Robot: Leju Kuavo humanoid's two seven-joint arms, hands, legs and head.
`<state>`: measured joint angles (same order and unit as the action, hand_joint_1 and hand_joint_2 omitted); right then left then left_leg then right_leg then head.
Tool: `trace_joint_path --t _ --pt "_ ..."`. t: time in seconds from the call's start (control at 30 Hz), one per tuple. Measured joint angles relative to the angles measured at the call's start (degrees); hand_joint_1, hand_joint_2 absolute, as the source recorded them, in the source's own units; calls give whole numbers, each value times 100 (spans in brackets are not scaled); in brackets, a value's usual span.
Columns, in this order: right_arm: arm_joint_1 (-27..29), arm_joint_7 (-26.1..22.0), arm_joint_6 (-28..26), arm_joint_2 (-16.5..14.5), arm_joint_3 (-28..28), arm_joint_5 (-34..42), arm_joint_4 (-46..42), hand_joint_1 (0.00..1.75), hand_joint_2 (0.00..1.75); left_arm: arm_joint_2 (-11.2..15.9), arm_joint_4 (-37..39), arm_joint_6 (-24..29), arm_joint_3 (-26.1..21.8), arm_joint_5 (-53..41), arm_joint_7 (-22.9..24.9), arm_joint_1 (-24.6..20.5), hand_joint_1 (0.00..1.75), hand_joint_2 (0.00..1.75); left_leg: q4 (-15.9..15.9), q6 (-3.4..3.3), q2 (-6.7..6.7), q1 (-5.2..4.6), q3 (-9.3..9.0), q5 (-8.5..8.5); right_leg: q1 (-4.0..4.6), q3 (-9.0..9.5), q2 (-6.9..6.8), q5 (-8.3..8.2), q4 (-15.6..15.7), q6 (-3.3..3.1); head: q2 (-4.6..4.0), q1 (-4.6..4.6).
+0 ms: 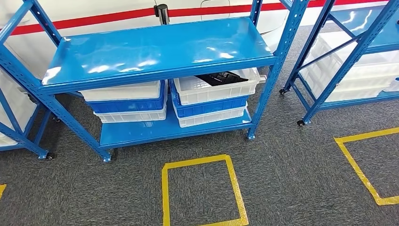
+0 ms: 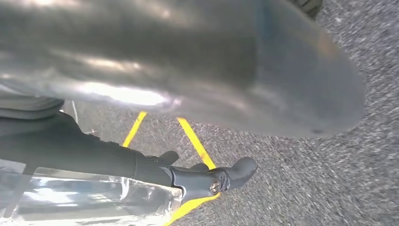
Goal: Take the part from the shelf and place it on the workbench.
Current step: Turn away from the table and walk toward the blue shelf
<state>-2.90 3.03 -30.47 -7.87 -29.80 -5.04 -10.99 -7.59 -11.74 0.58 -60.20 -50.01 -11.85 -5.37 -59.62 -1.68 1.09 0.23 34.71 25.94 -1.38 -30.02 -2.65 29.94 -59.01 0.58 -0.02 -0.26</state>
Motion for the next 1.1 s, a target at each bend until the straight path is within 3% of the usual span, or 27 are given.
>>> trace_joint_path --t 0.1,0.17,0.27,0.3,0.33,0.37,0.43,0.5,0.6,0.67,0.77,0.8,0.83,0.87,0.97,1.03,1.1 --pt "-8 -21 -27 -25 -14 11 -2 0 0 3 0 -1 1 -15 -3 -12 0 0 110 -69 -41 -34 -63 4 1 44 -13 12 49 91 0 -5" --pt "-4 -27 -35 -27 -30 26 -5 0 0 -2 0 -2 1 -33 -4 -20 0 0 236 -124 -81 -14 -158 -49 11 -42 79 140 -175 96 0 5" --pt "18 -53 -38 -23 -45 43 -6 0 0 -5 -1 -8 1 -55 -2 -52 0 0 279 -171 -136 -16 -195 -59 12 -605 201 551 -1205 20 0 33" --pt "27 -71 -36 -23 -49 44 -5 0 0 -4 -1 -11 1 -57 -1 -58 0 0 278 -175 -163 -23 -200 -51 13 -760 210 606 -1451 28 0 34" --pt "39 -90 -34 -22 -54 44 -5 0 0 -4 -1 -14 1 -57 1 -60 0 0 274 -173 -194 -27 -209 -43 14 -816 216 562 -1492 62 0 35" --pt "51 -106 -31 -19 -58 42 -5 0 0 -4 0 -17 1 -57 3 -59 0 0 271 -163 -225 -29 -224 -33 15 -749 220 422 -1293 112 0 37" --pt "64 -126 -26 -11 -65 37 -5 0 0 -4 0 -26 1 -56 5 -57 0 0 247 -121 -280 -36 -254 2 15 -420 238 42 -499 181 0 39" --pt "61 -134 -24 -14 -69 32 -6 0 0 -3 -1 -32 1 -55 5 -58 0 0 206 -63 -307 -56 -263 64 18 -204 256 -167 15 143 0 32" --pt "54 -142 -23 -25 -71 26 -7 0 0 10 -2 -31 1 -55 5 -58 0 0 171 0 -311 -36 -268 124 18 -146 256 -193 85 29 0 26" --pt "54 -146 -22 -31 -72 22 -7 0 0 21 -2 -31 1 -55 5 -56 0 0 -42 56 -259 -7 -193 266 -15 -103 246 -202 96 -30 0 5" --pt "60 -153 -22 -43 -73 6 -7 0 0 25 -2 -32 1 -52 4 -53 0 0 -1081 166 -161 37 323 768 -19 -85 229 -188 98 -88 0 -44" --pt "61 -155 -22 -44 -73 -2 -7 0 0 26 -2 -31 1 -50 3 -49 0 0 -1373 188 -147 50 495 848 -17 -81 227 -181 97 -95 0 -44" --pt "61 -156 -22 -43 -73 -7 -7 0 0 27 -2 -31 1 -48 2 -44 0 0 -1475 196 -137 60 580 816 -15 -75 226 -172 97 -96 0 -45" --pt "61 -156 -22 -43 -73 -10 -7 0 0 27 -2 -30 1 -46 -1 -40 0 0 -1349 192 -130 67 552 676 -15 -62 228 -163 96 -97 0 -46" --pt "54 -156 -22 -55 -73 -12 -7 0 0 33 -2 -31 1 -41 -15 -47 0 0 -227 115 -91 55 52 106 4 -10 229 -121 98 -64 0 -43" --pt "43 -153 -22 -63 -73 -14 -7 0 0 37 -2 -32 1 -38 -24 -54 0 0 124 56 -78 13 -105 18 24 0 225 -92 104 -10 0 -40" --pt "32 -149 -22 -65 -73 -22 -7 0 0 39 -2 -31 1 -28 -28 -52 0 0 164 -10 -104 -10 -124 14 27 8 213 -81 128 56 1 -42"
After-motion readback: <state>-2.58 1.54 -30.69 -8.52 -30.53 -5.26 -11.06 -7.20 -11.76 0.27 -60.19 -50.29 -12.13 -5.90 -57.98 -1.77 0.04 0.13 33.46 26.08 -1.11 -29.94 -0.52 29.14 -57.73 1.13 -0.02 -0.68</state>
